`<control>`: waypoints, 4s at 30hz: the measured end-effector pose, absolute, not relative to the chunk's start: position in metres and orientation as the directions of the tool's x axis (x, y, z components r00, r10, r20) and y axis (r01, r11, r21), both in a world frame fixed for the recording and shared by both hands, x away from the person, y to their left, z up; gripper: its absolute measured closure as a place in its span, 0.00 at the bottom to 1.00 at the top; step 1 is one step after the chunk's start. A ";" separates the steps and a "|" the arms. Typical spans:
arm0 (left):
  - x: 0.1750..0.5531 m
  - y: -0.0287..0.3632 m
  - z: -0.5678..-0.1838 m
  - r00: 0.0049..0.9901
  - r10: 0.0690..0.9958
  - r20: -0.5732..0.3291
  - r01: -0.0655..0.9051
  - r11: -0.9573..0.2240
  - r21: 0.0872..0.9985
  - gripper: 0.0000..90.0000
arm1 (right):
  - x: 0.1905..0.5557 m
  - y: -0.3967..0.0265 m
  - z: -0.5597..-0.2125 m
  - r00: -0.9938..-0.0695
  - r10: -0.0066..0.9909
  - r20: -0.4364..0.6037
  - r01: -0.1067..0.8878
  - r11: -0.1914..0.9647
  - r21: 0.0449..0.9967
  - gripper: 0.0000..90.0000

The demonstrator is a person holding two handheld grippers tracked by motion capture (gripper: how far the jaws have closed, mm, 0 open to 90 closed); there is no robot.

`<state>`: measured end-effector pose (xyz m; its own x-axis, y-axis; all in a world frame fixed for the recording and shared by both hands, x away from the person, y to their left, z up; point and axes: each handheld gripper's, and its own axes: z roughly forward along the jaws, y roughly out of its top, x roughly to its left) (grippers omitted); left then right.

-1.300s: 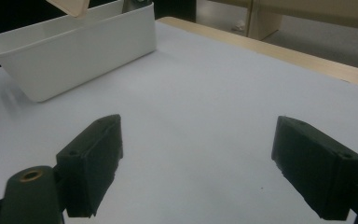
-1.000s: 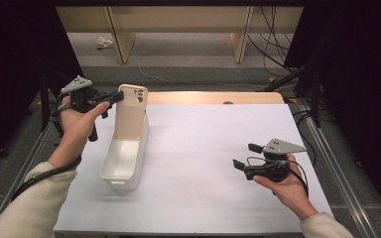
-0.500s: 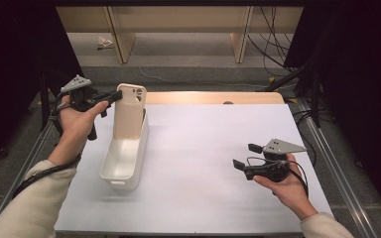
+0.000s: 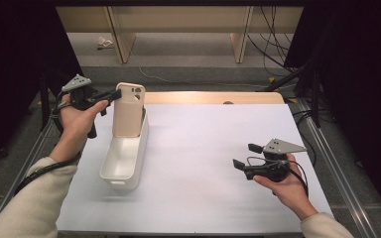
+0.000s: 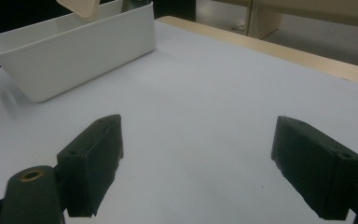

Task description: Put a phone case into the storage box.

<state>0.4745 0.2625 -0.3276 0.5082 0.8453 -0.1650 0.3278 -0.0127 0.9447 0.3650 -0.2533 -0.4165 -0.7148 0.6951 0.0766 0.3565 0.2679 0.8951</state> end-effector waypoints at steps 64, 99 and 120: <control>0.524 0.270 -0.395 0.423 0.882 -0.208 0.422 0.011 0.906 0.91 | 0.367 -0.254 -0.419 -0.717 0.692 0.088 0.366 0.265 0.892 0.20; 0.522 0.267 -0.391 0.377 0.926 0.007 0.417 -0.176 0.892 0.80 | 0.367 -0.254 -0.419 -0.720 0.688 0.089 0.367 0.268 0.891 0.20; 0.469 0.259 -0.367 0.446 0.892 -0.078 0.423 -0.133 0.896 0.19 | 0.367 -0.254 -0.419 -0.717 0.692 0.083 0.365 0.271 0.891 0.19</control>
